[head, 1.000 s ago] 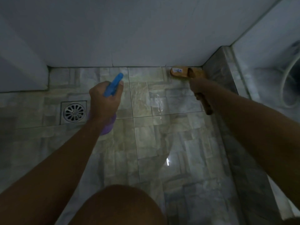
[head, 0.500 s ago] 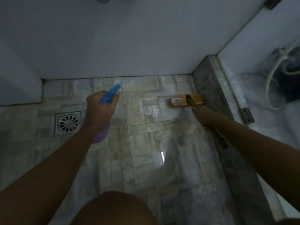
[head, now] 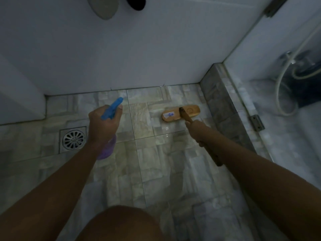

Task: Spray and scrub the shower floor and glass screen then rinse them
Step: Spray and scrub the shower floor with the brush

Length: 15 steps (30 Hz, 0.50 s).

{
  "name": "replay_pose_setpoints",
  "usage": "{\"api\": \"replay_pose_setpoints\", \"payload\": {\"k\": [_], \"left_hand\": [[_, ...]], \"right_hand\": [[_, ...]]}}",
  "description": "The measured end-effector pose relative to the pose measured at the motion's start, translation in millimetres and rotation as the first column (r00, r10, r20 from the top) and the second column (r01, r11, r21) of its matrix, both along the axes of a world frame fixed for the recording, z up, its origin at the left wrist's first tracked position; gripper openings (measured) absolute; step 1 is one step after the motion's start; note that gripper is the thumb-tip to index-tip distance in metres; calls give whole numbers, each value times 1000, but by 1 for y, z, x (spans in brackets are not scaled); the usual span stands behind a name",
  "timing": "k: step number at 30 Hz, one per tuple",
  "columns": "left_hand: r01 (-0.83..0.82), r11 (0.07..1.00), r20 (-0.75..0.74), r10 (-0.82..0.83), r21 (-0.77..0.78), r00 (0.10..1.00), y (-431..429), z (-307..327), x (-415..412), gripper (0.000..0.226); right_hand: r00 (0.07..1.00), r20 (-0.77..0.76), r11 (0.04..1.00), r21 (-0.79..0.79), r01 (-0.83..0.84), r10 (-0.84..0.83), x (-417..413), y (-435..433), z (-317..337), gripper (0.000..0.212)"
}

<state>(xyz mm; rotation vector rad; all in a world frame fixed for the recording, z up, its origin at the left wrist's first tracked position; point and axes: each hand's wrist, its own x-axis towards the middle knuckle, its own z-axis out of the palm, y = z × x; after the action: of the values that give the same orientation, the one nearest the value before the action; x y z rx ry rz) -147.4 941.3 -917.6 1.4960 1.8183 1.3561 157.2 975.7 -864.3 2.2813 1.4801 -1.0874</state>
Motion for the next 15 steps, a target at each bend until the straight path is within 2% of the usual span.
{"api": "replay_pose_setpoints", "payload": {"k": [4,6,8,10,11,15], "left_hand": [[161,984,10,-161,-76,987,-3,-2,13,45],[258,958,-37,-264,-127,964,-3,-4,23,45],[317,936,-137,-338,-151,931,-2,-5,31,50],[326,930,-203,-357,-170,912,0,-5,34,52],[321,930,-191,-352,-177,916,1,-5,32,51],[260,951,-120,-282,-169,952,8,-6,24,54]], "right_hand": [[994,-78,996,42,81,-77,-14,17,-7,42],[993,-103,997,50,65,-60,-14,17,-8,41],[997,-53,997,37,62,-60,-12,13,-9,37],[995,-53,995,33,92,-90,-12,11,-10,30],[993,-66,995,33,97,-94,-12,11,-11,28],[980,-139,985,76,152,-141,-12,11,-15,45]]}}
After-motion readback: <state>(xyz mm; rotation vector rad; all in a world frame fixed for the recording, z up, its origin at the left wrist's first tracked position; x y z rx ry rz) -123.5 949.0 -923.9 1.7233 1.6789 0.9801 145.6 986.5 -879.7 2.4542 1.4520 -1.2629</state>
